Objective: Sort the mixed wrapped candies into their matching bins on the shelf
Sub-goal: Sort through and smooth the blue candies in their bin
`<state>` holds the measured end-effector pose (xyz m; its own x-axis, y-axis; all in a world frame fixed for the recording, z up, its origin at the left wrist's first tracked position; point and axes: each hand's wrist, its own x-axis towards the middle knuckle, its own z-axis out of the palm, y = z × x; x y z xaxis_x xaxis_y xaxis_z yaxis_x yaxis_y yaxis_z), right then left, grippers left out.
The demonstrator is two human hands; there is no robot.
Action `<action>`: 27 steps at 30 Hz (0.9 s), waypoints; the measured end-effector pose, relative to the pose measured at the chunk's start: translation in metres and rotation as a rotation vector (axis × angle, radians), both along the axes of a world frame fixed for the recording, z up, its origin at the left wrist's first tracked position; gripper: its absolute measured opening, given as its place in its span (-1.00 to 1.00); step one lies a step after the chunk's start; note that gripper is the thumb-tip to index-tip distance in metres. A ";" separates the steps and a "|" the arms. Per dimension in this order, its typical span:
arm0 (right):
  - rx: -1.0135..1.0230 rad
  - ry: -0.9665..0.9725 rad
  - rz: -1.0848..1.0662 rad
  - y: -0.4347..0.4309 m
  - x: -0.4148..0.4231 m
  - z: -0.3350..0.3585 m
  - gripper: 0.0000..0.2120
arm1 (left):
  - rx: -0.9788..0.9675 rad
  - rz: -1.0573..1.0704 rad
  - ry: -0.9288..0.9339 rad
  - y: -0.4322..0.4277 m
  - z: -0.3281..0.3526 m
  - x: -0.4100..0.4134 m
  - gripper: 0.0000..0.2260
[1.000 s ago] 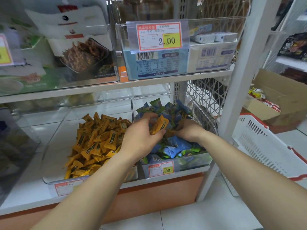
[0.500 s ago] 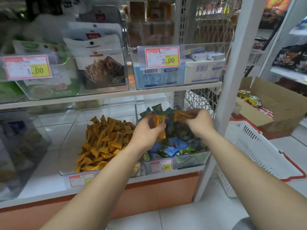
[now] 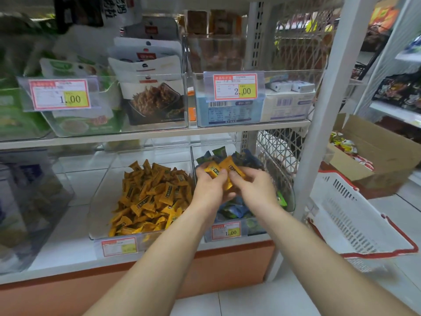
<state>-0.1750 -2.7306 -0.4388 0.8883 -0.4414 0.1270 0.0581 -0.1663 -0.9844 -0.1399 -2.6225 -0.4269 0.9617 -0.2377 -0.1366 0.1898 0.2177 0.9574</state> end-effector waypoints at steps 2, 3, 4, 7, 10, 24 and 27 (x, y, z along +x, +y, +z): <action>-0.123 -0.004 0.049 0.014 0.001 -0.005 -0.80 | 0.032 0.079 0.006 0.002 -0.001 0.004 -0.73; -0.168 -0.004 0.074 0.020 0.003 -0.007 -0.75 | 0.095 0.114 -0.023 0.004 -0.004 0.008 -0.70; -0.220 -0.008 0.089 0.026 0.004 -0.008 -0.71 | 0.165 0.132 -0.068 0.008 -0.006 0.012 -0.64; -0.338 -0.018 0.112 0.036 0.008 -0.009 -0.65 | 0.234 0.128 -0.172 0.022 -0.009 0.023 -0.54; -0.478 0.000 0.101 0.040 0.010 -0.007 -0.81 | 0.311 0.087 -0.262 0.037 -0.006 0.030 -0.42; -0.507 0.177 -0.053 -0.069 0.047 -0.025 -0.82 | 1.220 0.097 -0.556 0.126 -0.015 0.090 -0.35; -0.684 0.310 -0.042 -0.089 0.069 -0.034 -0.93 | 1.234 0.168 -0.697 0.110 -0.011 0.085 -0.36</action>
<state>-0.1060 -2.8194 -0.4730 0.9121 -0.3882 0.1322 -0.2248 -0.7429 -0.6306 -0.0545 -2.5129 -0.4378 0.9214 -0.1950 0.3362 -0.3349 -0.8372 0.4323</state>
